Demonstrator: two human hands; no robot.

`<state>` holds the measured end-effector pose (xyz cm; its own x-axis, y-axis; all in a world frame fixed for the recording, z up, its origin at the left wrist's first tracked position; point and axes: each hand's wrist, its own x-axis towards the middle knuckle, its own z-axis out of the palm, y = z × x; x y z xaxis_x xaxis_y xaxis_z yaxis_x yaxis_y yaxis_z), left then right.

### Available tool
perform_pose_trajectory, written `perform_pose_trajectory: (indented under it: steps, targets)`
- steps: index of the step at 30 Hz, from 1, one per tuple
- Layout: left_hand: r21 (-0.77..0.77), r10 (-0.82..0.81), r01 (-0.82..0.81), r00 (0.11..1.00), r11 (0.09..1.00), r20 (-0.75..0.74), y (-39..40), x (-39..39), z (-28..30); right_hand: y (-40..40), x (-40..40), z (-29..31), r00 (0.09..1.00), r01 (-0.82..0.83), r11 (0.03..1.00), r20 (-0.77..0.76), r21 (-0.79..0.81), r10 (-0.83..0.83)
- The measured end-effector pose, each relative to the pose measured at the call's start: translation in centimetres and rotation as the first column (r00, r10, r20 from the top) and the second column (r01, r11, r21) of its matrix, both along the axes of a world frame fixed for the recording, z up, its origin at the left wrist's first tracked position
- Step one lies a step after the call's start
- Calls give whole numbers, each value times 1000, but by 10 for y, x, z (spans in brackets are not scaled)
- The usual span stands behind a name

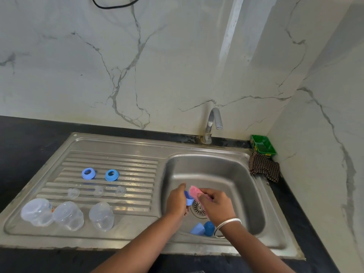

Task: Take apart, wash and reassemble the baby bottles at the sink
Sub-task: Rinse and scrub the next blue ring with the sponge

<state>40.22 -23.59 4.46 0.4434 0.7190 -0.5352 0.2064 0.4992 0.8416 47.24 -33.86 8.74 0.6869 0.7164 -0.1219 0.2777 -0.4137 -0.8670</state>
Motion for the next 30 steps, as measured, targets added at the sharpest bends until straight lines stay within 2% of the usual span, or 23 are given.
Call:
perform_pose_trajectory:
  steps: [3, 7, 10, 12, 15, 18, 19, 22, 24, 26, 27, 30]
  targets:
    - [-107, 45, -40, 998, 993, 37, 2, 1, 3, -1, -4, 0, 994, -73, 996, 77, -50, 76]
    - [95, -104, 110, 993, 989, -63, -2, -2, 8, 3, -6, -3, 949, -105, 987, 284, -123, 136]
    - [106, -129, 136, 989, 985, -70, -3, -4, 14, 9, -7, -5, 895, -165, 976, 394, -143, 209]
    - [43, -111, 112, 993, 993, -41, 0, -5, 17, 7, -4, -10, 845, -286, 951, 436, -120, 309]
    - [-73, -103, 100, 994, 992, -43, 3, -7, 20, -3, 12, -12, 708, -486, 861, 509, -153, 490]
    - [-138, -233, 228, 972, 964, -24, -1, -6, 21, -6, 29, -9, 455, -407, 861, 750, -305, 480]
    - [-132, -278, 275, 961, 952, 0, -2, -3, 21, -6, 32, -9, 415, -363, 881, 794, -303, 444]
    - [-108, -362, 363, 932, 926, 21, 1, 2, 27, -2, 26, -14, 469, -277, 922, 800, -270, 375]
    - [-162, -404, 403, 914, 901, 32, 3, 2, 25, -2, 23, -18, 608, -278, 923, 694, -267, 384]
    - [-252, -426, 420, 904, 872, 32, 2, -2, 19, -7, 27, -18, 763, -331, 907, 491, -260, 420]
    - [-288, -414, 407, 909, 867, 40, 2, -2, 14, -9, 31, -18, 807, -341, 910, 423, -235, 412]
    - [-394, -255, 270, 963, 878, 92, 7, 0, 10, -17, 46, -27, 865, -272, 942, 379, -195, 328]
